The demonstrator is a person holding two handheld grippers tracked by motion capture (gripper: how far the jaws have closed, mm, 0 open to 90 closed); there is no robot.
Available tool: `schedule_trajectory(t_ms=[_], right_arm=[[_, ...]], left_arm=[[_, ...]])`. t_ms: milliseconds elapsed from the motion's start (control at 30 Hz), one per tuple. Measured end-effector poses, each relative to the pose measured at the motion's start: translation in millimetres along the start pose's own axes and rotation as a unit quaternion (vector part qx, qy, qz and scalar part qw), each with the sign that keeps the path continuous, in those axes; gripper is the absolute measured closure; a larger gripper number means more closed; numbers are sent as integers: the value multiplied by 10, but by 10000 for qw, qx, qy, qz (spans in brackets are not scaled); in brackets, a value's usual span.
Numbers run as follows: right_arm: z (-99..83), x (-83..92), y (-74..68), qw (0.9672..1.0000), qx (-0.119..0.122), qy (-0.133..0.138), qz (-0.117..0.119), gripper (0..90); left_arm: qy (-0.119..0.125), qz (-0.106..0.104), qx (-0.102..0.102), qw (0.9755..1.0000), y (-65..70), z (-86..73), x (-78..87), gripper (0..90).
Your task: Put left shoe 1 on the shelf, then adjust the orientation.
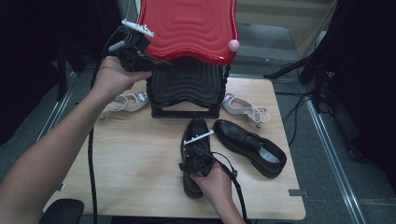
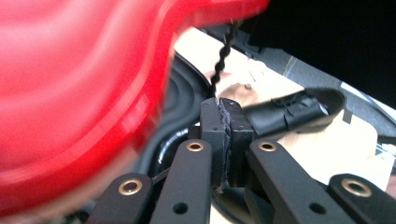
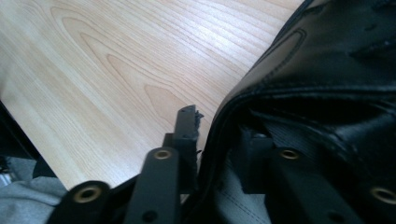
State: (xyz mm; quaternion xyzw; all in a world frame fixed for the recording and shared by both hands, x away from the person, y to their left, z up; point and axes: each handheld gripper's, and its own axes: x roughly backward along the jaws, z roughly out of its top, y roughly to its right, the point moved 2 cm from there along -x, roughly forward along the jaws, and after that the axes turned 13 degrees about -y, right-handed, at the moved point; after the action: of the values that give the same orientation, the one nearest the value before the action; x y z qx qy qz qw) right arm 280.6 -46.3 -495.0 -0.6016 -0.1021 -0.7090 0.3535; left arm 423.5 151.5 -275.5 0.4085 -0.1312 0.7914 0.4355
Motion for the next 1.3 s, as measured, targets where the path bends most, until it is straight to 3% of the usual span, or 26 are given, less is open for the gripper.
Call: schedule_trajectory(t_ms=[133, 367, 433, 500, 533, 767, 867, 1100, 1300], right_arm=[[-14, 24, 28, 10000, -5, -81, -13, 788], [-74, 98, 145, 9998, 34, -109, 171, 854], [-95, 124, 150, 9998, 139, -53, 108, 863], [-119, 167, 208, 9995, 109, 7, 282, 869], [-124, 185, 227, 9994, 107, 19, 329, 869], [-174, 327, 323, 9991, 237, 115, 333, 873], [-188, 410, 409, 9987, 205, 174, 430, 874], [-198, 515, 506, 9972, 162, 345, 642, 875], [-179, 600, 525, 9954, 174, 452, 821, 875]], left_arm=[[-7, 203, -9, 9998, -49, 148, 40, 896], [152, 227, 49, 9996, -142, 416, 101, 883], [225, 134, 142, 9996, -175, 483, 97, 886], [127, 285, 195, 9993, -215, 544, 48, 890], [97, 234, 322, 9992, -256, 581, -12, 890], [63, 336, 334, 9989, -280, 618, -88, 899], [53, 416, 348, 9985, -267, 615, -97, 900], [102, 386, 420, 9983, -273, 604, -100, 900], [105, 383, 455, 9982, -272, 601, -99, 900]])
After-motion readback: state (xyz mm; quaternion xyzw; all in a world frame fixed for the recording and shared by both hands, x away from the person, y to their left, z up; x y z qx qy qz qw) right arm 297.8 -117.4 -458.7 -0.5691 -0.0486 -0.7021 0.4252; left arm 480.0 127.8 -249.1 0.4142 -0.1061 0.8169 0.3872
